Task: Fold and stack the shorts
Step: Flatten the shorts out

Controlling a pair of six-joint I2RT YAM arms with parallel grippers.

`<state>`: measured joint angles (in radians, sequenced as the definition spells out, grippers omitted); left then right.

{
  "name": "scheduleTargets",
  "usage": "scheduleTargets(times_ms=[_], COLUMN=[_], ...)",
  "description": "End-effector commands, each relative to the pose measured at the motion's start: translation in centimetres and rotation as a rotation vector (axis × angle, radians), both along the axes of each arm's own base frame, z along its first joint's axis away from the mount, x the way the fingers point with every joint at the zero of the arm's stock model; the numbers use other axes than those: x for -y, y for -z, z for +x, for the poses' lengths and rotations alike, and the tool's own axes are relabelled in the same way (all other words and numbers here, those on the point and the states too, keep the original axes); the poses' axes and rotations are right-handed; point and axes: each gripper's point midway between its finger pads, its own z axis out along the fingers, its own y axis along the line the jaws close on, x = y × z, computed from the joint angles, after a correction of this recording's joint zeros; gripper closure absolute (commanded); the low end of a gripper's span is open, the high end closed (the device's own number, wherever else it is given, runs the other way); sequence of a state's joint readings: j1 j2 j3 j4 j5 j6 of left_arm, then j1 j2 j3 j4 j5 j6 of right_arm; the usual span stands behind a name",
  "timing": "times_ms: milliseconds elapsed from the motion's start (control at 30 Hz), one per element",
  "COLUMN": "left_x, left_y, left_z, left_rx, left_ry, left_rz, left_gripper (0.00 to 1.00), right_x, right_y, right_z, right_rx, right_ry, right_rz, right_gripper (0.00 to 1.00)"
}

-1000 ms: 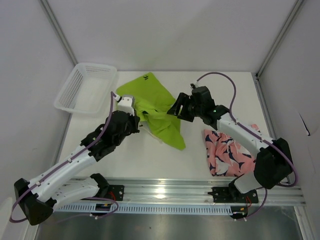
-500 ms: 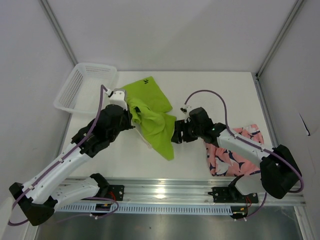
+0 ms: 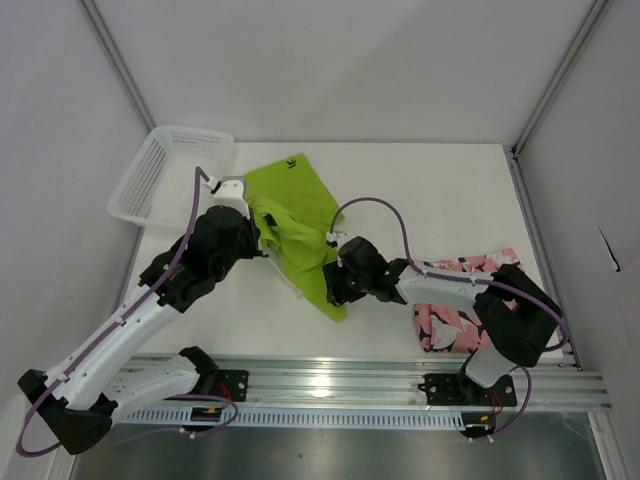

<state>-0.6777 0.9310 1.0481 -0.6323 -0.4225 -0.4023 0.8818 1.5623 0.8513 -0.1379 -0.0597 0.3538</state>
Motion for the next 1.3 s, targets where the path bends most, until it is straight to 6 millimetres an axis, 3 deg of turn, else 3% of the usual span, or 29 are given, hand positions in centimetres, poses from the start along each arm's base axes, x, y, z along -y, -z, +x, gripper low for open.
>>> scheduleTargets(times_ms=[0, 67, 100, 200, 233, 367, 400, 500, 533, 567, 633, 667, 733, 767, 833, 867, 933, 1000, 1100, 1167, 1233, 1267], left_x=[-0.2, -0.5, -0.9, -2.0, -2.4, -3.6, -3.7, -3.8, -3.8, -3.9, -4.2, -4.5, -4.8, -4.9, -4.8, -4.9, -5.0, -5.2, -5.2, -5.5, -6.2, -6.4], left_y=[-4.1, -4.4, -4.6, -5.4, -5.5, -7.6, -8.0, -9.6, -9.8, -11.4, -11.7, -13.7, -13.8, -15.4, -15.2, -16.3, -15.6, -16.1, -15.1, -13.1, -11.5, -10.5], left_z=[0.2, 0.2, 0.4, 0.4, 0.3, -0.2, -0.3, -0.5, -0.6, -0.5, -0.6, -0.8, -0.8, -1.1, -1.2, -1.4, -1.4, -1.7, -1.9, -1.5, -1.0, -0.8], left_rx=[0.084, 0.085, 0.091, 0.095, 0.095, 0.125, 0.128, 0.138, 0.137, 0.161, 0.147, 0.182, 0.165, 0.195, 0.173, 0.191, 0.150, 0.149, 0.104, 0.044, 0.007, -0.017], left_ry=[-0.008, -0.012, -0.021, -0.049, -0.057, -0.076, -0.075, -0.060, -0.054, -0.050, -0.049, -0.045, -0.051, -0.043, -0.020, -0.013, -0.007, -0.004, 0.011, -0.006, -0.047, -0.058], left_rz=[-0.092, -0.100, -0.100, -0.091, -0.086, -0.076, -0.079, -0.070, -0.061, -0.061, -0.027, -0.031, 0.002, -0.004, 0.018, 0.019, 0.054, 0.066, 0.099, 0.151, 0.194, 0.216], left_gripper=[1.00, 1.00, 1.00, 1.00, 1.00, 1.00, 1.00, 1.00, 1.00, 1.00, 1.00, 1.00, 1.00, 1.00, 1.00, 1.00, 1.00, 1.00, 0.98, 0.99, 1.00, 1.00], right_x=[-1.6, -1.8, -1.5, 0.7, 1.3, 6.5, 8.7, 11.4, 11.7, 12.2, 13.0, 13.0, 13.5, 13.7, 14.9, 15.2, 16.0, 16.6, 16.5, 15.8, 15.3, 15.2], right_y=[-0.7, -0.3, -0.6, -2.0, -4.2, -8.5, -9.5, -13.3, -15.3, -16.4, -18.7, -20.8, -22.8, -24.6, -26.1, -27.5, -28.5, -29.9, -30.1, -28.5, -25.0, -25.3], right_z=[3.3, 3.4, 3.6, 4.5, 4.8, 7.3, 8.8, 10.5, 11.3, 11.7, 12.7, 13.3, 14.1, 14.6, 15.7, 16.0, 16.7, 17.2, 17.3, 17.2, 16.7, 16.7], right_rx=[0.104, 0.107, 0.111, 0.158, 0.185, 0.211, 0.229, 0.281, 0.312, 0.323, 0.353, 0.384, 0.417, 0.450, 0.484, 0.507, 0.520, 0.536, 0.521, 0.464, 0.387, 0.392], right_ry=[0.075, 0.081, 0.095, 0.147, 0.161, 0.264, 0.316, 0.374, 0.387, 0.403, 0.447, 0.458, 0.486, 0.498, 0.538, 0.548, 0.562, 0.563, 0.534, 0.505, 0.484, 0.482], right_rz=[-0.020, -0.044, -0.054, -0.070, -0.026, 0.025, 0.026, 0.079, 0.107, 0.120, 0.154, 0.182, 0.209, 0.228, 0.232, 0.249, 0.266, 0.294, 0.296, 0.292, 0.273, 0.284], right_gripper=[0.45, 0.73, 1.00, 1.00, 1.00, 1.00, 1.00, 1.00, 1.00, 1.00, 1.00, 1.00, 1.00, 1.00, 1.00, 1.00, 1.00, 1.00, 1.00, 1.00, 1.00, 1.00])
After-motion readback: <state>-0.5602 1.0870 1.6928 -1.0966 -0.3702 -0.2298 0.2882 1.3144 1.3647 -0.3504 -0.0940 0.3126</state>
